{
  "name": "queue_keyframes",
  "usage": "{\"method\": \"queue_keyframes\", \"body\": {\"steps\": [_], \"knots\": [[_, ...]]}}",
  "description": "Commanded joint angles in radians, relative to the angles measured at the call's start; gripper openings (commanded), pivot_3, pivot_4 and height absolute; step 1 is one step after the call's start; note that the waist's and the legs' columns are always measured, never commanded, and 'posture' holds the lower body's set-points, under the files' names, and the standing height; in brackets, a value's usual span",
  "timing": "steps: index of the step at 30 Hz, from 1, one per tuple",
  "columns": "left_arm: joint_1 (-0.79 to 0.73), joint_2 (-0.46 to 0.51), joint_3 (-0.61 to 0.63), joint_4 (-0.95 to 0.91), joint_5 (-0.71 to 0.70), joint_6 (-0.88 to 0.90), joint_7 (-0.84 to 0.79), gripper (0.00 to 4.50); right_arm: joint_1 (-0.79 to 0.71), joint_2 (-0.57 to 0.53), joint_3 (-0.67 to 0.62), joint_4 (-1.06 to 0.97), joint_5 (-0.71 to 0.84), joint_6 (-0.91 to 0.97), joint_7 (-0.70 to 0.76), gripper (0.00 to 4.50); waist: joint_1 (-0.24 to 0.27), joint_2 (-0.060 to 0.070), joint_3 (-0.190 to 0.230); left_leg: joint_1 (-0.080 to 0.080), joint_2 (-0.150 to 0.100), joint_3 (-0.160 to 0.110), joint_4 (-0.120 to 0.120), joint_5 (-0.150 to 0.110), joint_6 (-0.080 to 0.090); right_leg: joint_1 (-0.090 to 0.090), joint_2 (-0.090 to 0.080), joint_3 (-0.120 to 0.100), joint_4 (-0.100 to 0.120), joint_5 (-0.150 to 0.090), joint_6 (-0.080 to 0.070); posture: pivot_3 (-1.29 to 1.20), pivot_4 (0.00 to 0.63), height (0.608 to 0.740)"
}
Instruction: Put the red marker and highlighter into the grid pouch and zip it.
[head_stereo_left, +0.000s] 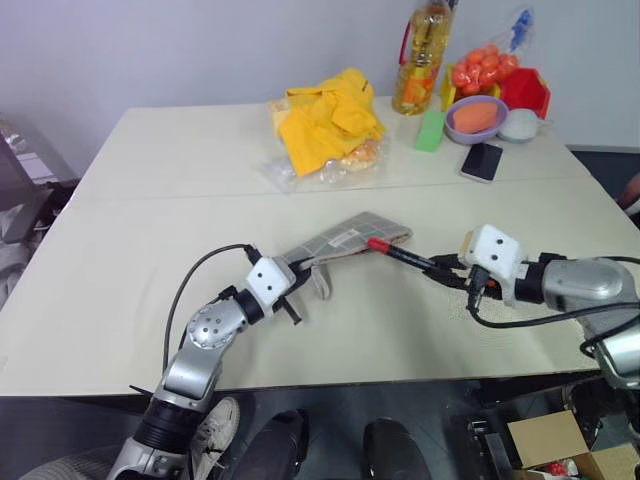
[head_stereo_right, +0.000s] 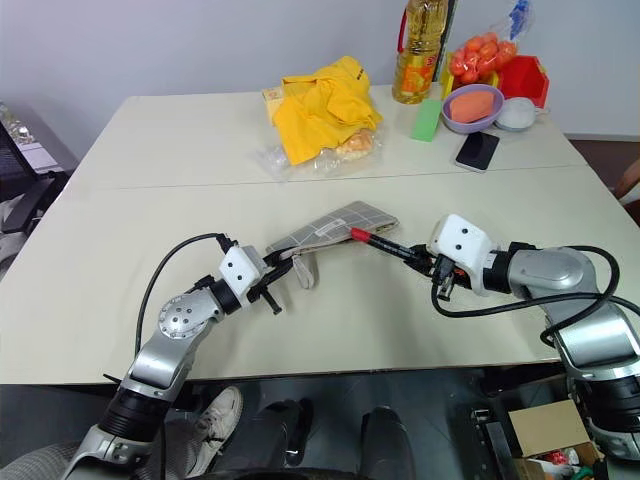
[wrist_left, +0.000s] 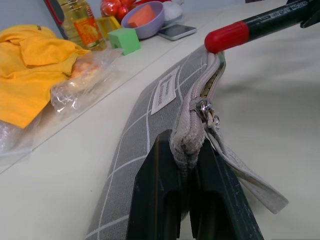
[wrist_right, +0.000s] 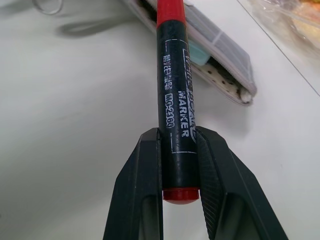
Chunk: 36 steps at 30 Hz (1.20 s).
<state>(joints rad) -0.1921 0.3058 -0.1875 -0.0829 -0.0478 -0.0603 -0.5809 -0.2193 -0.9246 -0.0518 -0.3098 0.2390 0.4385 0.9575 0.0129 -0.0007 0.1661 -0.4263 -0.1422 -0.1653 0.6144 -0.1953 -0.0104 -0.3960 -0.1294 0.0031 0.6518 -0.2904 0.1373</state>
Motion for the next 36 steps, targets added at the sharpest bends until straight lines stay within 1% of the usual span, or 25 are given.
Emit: {"method": "queue_keyframes", "body": {"steps": [1,10,16,21,24,30,32,36], "knots": [[-0.009,0.005,0.013,-0.021,-0.006,-0.02,0.001,0.0,-0.006,-0.017,-0.004,-0.01,-0.007,-0.026,0.013,0.4,0.0,0.0,0.0,0.0,0.0,0.0,0.0,0.0,0.0,0.0,0.0,0.0,0.0,0.0,0.0,0.0,0.15,0.74],[-0.004,0.006,0.004,-0.035,-0.006,-0.023,-0.008,0.0,-0.03,-0.011,0.02,0.025,-0.054,-0.054,0.015,0.4,0.0,0.0,0.0,0.0,0.0,0.0,0.0,0.0,0.0,0.0,0.0,0.0,0.0,0.0,0.0,0.0,0.15,0.74],[-0.002,0.032,-0.024,-0.056,0.007,-0.042,-0.046,0.0,-0.085,-0.024,0.07,0.044,-0.131,-0.06,0.003,0.4,0.0,0.0,0.0,0.0,0.0,0.0,0.0,0.0,0.0,0.0,0.0,0.0,0.0,0.0,0.0,0.0,0.15,0.74],[0.0,0.046,-0.043,-0.075,0.011,-0.049,-0.068,0.0,-0.149,-0.028,0.143,-0.003,-0.171,-0.042,0.031,0.4,-0.001,0.0,0.0,0.0,0.0,0.0,0.0,0.0,0.0,0.0,0.0,0.0,0.0,0.0,0.0,0.0,0.15,0.74],[0.0,0.049,-0.055,-0.084,0.012,-0.05,-0.081,0.0,-0.187,-0.036,0.2,-0.009,-0.229,-0.053,0.042,0.4,-0.001,0.0,0.0,0.0,0.0,0.0,-0.001,0.0,0.0,-0.001,0.0,0.0,0.0,0.0,0.0,0.0,0.15,0.74],[-0.007,0.032,-0.09,-0.111,0.014,-0.037,-0.095,0.0,-0.266,0.015,0.305,-0.003,-0.327,-0.056,0.03,0.4,-0.001,0.0,0.0,0.0,0.0,0.0,0.0,0.0,0.0,-0.001,0.0,0.0,0.0,0.0,0.0,0.0,0.15,0.74],[-0.007,0.03,-0.095,-0.114,0.015,-0.034,-0.094,0.0,-0.282,0.027,0.317,-0.006,-0.341,-0.053,0.032,0.4,0.0,0.0,0.0,0.0,0.0,0.0,0.0,0.0,0.0,-0.001,0.0,0.0,0.0,0.0,0.0,0.0,0.15,0.74],[0.0,0.035,-0.077,-0.101,0.01,-0.034,-0.084,0.0,-0.304,0.03,0.303,-0.014,-0.334,-0.02,0.052,0.4,0.0,0.0,0.0,0.0,0.0,0.0,0.0,0.0,0.0,-0.001,0.0,0.0,0.0,0.0,0.0,0.0,0.15,0.74]]}}
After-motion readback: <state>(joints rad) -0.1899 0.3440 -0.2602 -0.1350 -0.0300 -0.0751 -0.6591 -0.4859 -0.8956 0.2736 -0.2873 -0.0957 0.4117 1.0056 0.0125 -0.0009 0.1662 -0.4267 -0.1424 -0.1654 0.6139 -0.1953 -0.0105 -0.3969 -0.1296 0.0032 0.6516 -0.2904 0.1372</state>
